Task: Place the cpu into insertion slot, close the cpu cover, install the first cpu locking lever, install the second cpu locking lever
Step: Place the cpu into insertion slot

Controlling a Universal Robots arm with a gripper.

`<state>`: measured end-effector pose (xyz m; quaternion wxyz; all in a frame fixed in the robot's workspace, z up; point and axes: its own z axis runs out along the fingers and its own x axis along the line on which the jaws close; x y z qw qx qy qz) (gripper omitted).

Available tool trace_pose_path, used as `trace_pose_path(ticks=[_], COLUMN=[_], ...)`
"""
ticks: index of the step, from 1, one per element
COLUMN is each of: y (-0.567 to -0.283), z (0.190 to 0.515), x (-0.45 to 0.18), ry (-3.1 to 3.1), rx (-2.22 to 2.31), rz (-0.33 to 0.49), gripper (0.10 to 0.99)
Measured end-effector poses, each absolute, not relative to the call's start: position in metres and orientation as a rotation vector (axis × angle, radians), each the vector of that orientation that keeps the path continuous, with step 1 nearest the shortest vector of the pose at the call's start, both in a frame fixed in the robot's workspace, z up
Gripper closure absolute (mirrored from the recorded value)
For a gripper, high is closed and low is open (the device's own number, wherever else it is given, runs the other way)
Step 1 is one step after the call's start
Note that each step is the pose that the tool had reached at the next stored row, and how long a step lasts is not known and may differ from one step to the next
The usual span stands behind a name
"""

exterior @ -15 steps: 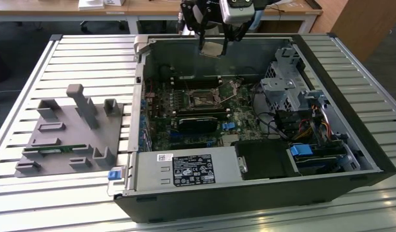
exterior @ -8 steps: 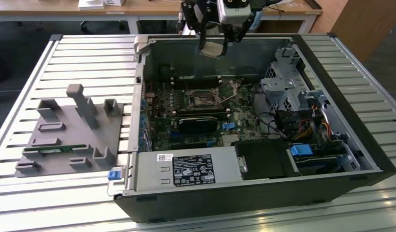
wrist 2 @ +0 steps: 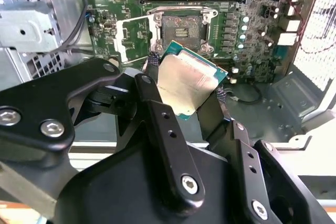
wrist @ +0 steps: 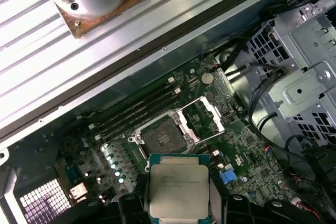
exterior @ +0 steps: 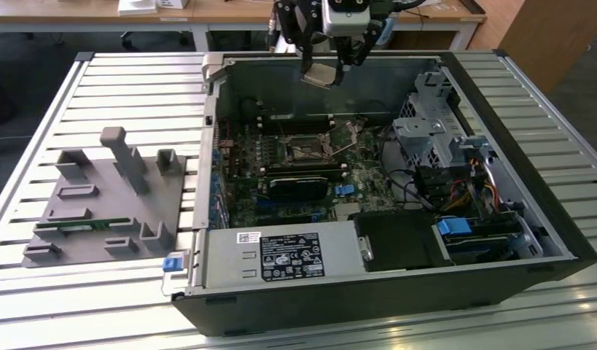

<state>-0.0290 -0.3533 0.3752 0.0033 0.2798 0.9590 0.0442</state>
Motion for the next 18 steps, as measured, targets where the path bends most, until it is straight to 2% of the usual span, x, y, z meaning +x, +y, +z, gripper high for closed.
trace_pose_path(ticks=[18], y=[-0.3516], z=[0.3738], x=[-0.029], ry=[2.91], rx=[1.137], rz=[0.135], gripper=[0.545])
